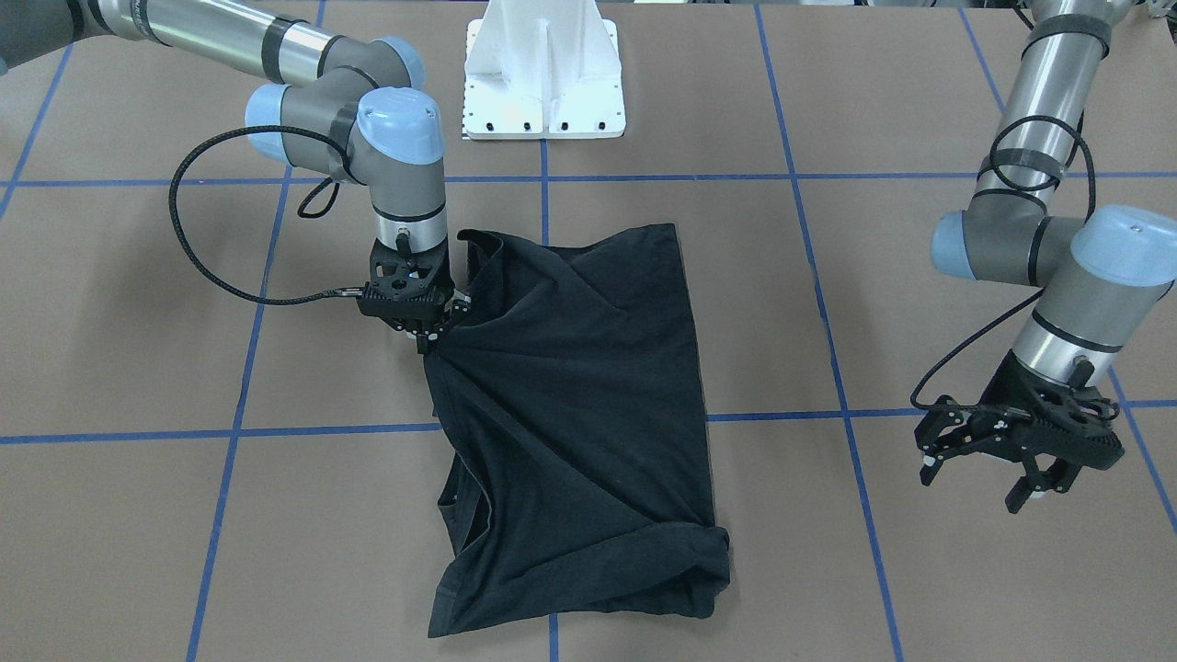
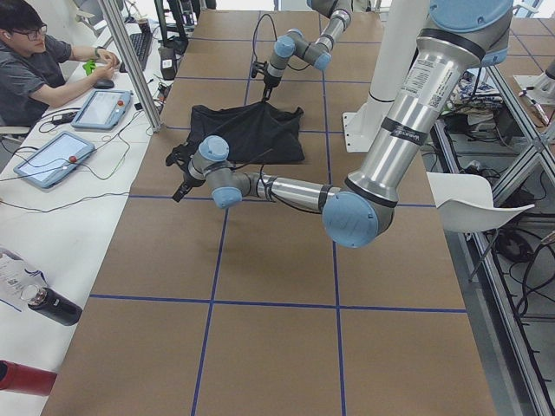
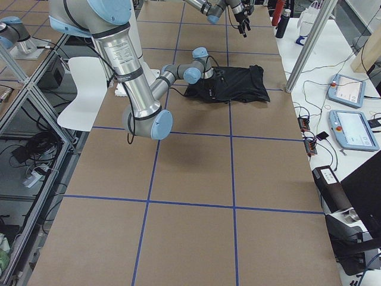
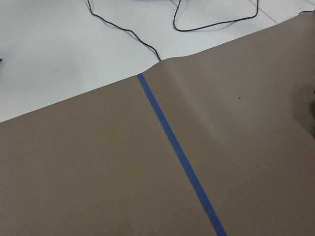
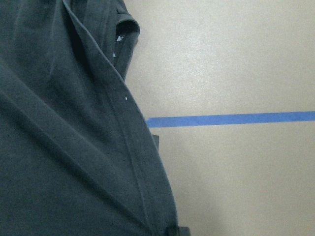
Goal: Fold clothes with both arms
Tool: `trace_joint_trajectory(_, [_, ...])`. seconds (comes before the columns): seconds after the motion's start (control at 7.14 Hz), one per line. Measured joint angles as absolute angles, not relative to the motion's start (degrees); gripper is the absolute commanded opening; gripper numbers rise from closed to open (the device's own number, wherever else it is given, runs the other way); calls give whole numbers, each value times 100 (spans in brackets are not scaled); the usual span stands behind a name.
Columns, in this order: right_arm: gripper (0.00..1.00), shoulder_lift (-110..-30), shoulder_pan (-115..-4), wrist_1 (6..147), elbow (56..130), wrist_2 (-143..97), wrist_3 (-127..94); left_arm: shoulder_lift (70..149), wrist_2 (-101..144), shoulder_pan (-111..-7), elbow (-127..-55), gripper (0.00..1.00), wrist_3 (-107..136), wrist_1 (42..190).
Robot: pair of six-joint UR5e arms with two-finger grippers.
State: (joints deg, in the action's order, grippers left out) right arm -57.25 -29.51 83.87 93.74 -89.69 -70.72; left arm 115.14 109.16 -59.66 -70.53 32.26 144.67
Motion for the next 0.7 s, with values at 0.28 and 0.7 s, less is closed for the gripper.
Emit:
trace_joint_trajectory(0.28, [100,-5661,-3007,8368,9392,-8983,-6957,11514,10914,-5957,-7041,100,3224,14467])
trace_joint_trajectory(0.7, [100,-5572,-2865,8689,9924,-9023,-7427,11514,10913,-5950,-7019,100,3217,14467])
